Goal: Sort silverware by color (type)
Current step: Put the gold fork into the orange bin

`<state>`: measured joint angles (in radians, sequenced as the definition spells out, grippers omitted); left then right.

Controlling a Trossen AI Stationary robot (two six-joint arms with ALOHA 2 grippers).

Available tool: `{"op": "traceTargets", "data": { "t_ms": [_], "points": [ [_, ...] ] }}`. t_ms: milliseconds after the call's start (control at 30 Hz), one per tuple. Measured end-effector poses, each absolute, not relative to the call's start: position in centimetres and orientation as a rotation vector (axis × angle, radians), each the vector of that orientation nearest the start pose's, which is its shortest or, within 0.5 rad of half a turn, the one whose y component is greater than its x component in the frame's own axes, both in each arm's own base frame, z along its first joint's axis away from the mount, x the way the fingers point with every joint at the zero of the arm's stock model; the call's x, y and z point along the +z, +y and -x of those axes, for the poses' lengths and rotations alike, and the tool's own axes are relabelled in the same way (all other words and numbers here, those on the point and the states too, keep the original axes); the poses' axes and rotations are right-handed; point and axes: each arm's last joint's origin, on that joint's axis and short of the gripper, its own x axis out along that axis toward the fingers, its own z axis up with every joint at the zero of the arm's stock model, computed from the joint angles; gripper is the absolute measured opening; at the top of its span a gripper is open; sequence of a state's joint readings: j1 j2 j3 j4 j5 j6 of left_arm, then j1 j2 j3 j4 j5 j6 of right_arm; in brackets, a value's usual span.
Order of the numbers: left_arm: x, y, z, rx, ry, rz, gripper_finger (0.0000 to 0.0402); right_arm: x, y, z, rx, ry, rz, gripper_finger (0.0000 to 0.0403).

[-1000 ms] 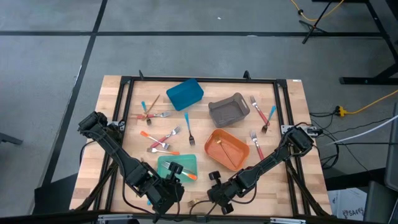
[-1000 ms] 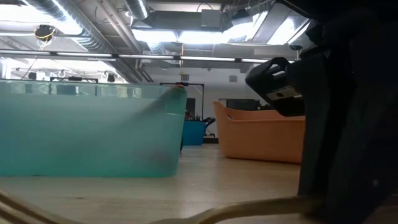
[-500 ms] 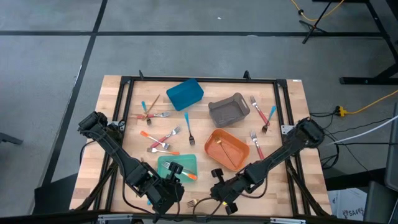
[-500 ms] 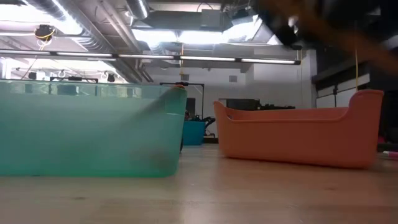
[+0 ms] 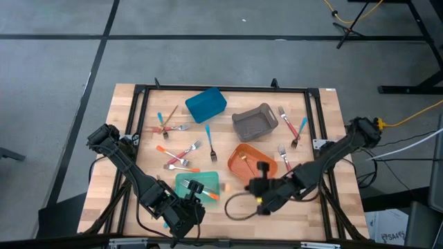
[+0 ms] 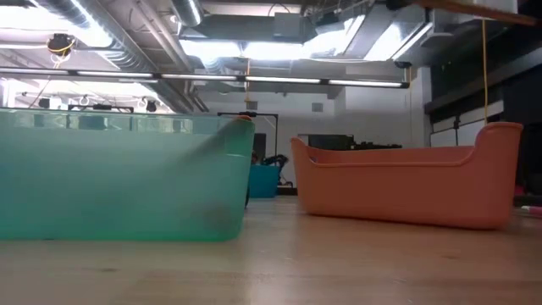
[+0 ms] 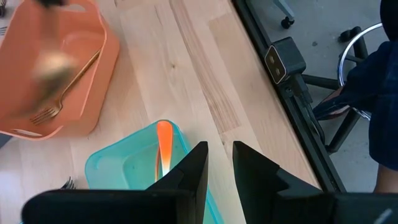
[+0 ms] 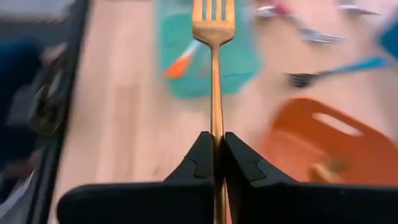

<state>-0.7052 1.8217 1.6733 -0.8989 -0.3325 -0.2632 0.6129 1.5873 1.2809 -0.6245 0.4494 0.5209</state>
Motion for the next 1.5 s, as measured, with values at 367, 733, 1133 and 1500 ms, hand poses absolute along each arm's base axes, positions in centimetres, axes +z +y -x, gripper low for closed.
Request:
{"op": "traceTargets", "data": {
  "t_ms": [367,733,1133,1500],
  "points": [
    [30.0,-24.2,-29.9,-0.214,0.939,-0.278,0.0069,26.3,14.4,-27.5,-0.54,0.851,-0.277,0.0003],
    [30.1,-24.3,-30.0,-0.215,0.932,-0.274,0.0069,24.2,13.9,-29.0,-0.691,0.807,-0.357,0.0005],
    [30.1,-24.3,-30.0,-0.217,0.927,-0.271,0.0069,21.8,14.4,-29.7,-0.774,0.839,-0.391,0.0005],
    [30.1,-24.3,-30.0,-0.217,0.926,-0.27,0.0069,20.5,14.4,-29.9,-0.855,0.827,-0.423,0.0005]
  ]
}}
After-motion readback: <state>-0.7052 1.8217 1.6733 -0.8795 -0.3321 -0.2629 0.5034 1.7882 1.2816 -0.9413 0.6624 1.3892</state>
